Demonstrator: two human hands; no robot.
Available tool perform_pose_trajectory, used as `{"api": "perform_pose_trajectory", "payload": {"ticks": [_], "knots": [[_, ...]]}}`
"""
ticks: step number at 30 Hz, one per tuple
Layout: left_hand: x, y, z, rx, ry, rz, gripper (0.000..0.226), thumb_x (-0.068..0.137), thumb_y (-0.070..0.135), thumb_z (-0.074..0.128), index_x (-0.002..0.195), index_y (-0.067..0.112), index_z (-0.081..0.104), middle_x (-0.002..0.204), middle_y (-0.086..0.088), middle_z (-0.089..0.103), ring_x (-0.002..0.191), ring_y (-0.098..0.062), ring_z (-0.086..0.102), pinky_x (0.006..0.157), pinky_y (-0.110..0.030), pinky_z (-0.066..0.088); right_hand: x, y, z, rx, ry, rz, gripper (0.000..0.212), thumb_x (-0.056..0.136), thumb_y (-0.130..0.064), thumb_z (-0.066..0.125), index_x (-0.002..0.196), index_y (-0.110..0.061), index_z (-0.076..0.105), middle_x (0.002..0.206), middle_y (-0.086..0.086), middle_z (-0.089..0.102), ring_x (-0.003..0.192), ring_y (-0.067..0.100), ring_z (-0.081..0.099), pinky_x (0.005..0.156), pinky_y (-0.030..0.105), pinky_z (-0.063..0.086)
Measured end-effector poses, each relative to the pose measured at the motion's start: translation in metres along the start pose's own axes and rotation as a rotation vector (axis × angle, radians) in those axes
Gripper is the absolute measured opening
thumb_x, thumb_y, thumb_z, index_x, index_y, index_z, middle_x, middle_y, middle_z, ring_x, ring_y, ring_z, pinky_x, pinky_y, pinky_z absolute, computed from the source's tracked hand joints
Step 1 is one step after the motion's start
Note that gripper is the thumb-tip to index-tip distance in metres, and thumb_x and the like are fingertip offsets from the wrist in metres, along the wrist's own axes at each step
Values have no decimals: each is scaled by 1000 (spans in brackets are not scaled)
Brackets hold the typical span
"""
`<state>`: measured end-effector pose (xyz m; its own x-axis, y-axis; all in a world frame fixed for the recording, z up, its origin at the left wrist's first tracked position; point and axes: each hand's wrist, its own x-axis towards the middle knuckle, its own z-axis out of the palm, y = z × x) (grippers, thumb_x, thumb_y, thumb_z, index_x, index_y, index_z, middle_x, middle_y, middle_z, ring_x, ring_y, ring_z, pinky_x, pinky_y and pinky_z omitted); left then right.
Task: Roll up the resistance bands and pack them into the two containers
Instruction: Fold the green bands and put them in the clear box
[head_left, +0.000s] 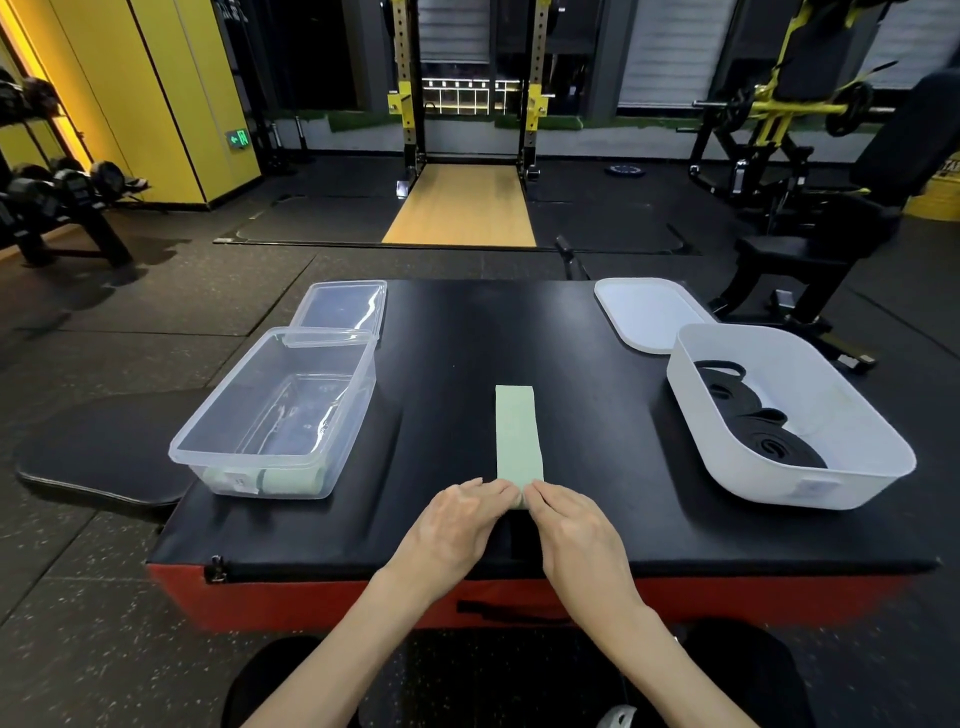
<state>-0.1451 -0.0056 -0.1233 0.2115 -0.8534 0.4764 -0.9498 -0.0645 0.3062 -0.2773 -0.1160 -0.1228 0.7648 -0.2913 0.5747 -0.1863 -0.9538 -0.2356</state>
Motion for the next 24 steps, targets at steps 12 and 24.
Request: {"api": "perform_pose_trajectory", "payload": {"ticks": [12,24], "knots": [[-10,-5,1,18,87,8,26,79,3,64,105,7,68,98,-6,73,81,-18,72,65,-30,59,6,3,5,-13,-56,36,30,69,10,72,92,-9,66,88,-1,65,85,19,65,75,28,56],[4,-13,3,-36,81,-31,10,92,12,46,92,13,56,78,-9,66,63,-26,63,52,-36,54,0,0,15,-185,-104,65,56,69,4,66,124,3,58,126,17,60,118,29,58,94,41,50]]}}
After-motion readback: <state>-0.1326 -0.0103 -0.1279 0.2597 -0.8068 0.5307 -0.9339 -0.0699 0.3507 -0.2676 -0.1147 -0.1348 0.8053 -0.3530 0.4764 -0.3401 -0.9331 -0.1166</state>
